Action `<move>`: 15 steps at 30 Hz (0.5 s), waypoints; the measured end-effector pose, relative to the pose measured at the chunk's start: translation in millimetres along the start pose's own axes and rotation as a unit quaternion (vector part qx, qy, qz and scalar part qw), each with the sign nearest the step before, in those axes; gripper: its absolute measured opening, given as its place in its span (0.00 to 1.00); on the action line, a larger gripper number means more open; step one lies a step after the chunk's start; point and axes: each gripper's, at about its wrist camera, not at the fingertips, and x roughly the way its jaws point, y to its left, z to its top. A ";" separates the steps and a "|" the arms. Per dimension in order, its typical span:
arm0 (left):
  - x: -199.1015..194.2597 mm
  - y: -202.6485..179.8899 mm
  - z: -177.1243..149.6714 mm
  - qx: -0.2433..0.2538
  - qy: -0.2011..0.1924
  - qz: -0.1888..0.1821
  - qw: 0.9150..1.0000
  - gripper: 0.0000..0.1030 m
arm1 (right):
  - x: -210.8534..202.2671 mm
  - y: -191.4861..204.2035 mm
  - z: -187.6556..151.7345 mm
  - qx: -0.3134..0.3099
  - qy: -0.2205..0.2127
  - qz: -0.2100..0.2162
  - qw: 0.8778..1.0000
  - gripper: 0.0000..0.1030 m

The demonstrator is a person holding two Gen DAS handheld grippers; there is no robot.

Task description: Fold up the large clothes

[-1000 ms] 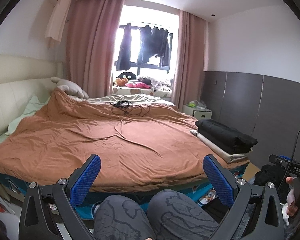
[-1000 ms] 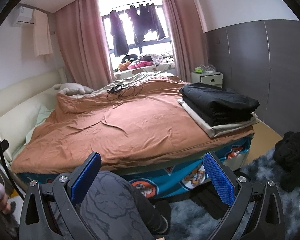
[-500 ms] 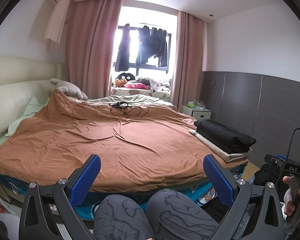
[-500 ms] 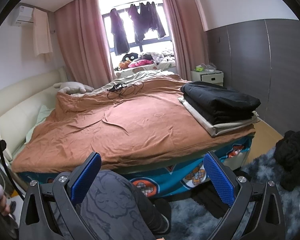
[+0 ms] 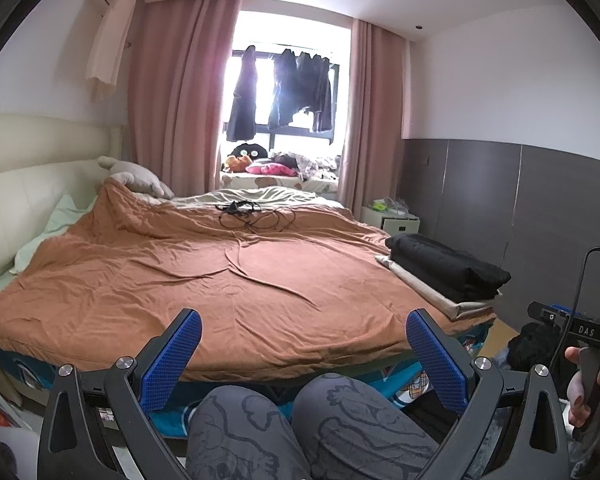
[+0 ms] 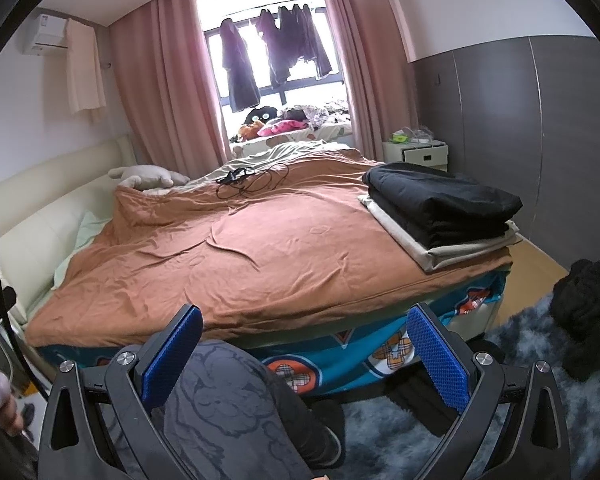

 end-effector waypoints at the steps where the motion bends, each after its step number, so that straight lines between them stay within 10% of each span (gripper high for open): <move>1: -0.1 0.4 -0.4 0.000 0.001 -0.001 1.000 1.00 | -0.1 -0.2 -0.1 0.000 0.000 0.000 1.000 1.00; 15: -1.0 5.6 -1.4 -0.001 0.001 -0.003 1.000 1.00 | -1.6 0.9 -2.4 0.006 0.001 0.000 1.000 1.00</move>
